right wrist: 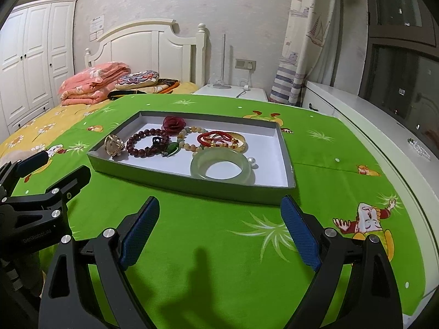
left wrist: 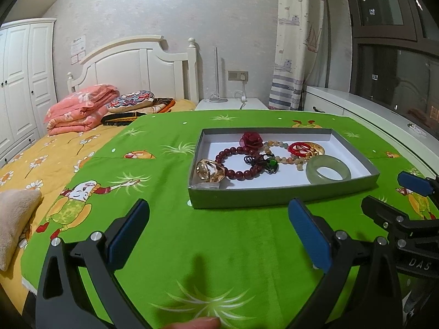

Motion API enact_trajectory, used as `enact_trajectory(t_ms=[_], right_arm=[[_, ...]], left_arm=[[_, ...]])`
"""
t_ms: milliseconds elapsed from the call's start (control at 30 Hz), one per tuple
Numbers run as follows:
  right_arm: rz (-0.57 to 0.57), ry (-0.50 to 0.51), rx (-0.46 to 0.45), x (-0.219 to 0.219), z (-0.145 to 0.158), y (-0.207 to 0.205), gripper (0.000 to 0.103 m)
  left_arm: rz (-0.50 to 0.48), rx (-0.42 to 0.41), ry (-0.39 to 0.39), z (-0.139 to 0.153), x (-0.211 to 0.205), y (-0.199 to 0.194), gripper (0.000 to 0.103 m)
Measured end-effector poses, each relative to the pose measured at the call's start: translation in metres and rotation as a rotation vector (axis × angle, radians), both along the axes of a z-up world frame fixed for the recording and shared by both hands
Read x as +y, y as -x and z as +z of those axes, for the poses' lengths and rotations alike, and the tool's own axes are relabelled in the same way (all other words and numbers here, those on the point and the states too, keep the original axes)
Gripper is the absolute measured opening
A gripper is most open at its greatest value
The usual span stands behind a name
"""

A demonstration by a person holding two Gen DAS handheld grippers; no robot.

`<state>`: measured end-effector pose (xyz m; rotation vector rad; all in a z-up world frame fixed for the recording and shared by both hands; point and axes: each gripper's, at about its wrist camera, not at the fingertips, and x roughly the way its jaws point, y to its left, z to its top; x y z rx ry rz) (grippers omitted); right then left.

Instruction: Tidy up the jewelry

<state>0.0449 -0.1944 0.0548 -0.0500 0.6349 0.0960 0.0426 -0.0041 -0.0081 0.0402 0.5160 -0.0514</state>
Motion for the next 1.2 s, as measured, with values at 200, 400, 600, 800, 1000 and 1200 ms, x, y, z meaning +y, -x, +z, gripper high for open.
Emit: enact_trajectory(t_ms=[200,400,600,800,1000,1200], right_arm=[[0.013,0.005,0.001,0.0058,-0.0014,0.0019,0.084],[0.015,0.004,-0.006,0.0061,0.0001,0.0031,0.084],[0.015,0.001,-0.007,0.0047,0.0005,0.0028,0.084],[0.016,-0.003,-0.013,0.0042,0.0012,0.0021,0.084],[0.016,-0.003,-0.014,0.004,0.0014,0.002,0.084],[0.009,-0.005,-0.019,0.0029,0.0022,0.0026,0.084]], left_arm=[[0.003,-0.001,-0.006,-0.0003,0.0003,0.0003,0.098],[0.004,-0.001,-0.004,-0.0004,0.0004,0.0005,0.098],[0.004,-0.001,-0.006,-0.0005,0.0001,0.0005,0.098],[0.004,-0.002,-0.006,-0.0004,0.0001,0.0005,0.098],[0.006,-0.004,-0.007,-0.0007,0.0025,0.0015,0.098],[0.011,-0.011,-0.008,0.0019,0.0043,0.0026,0.098]])
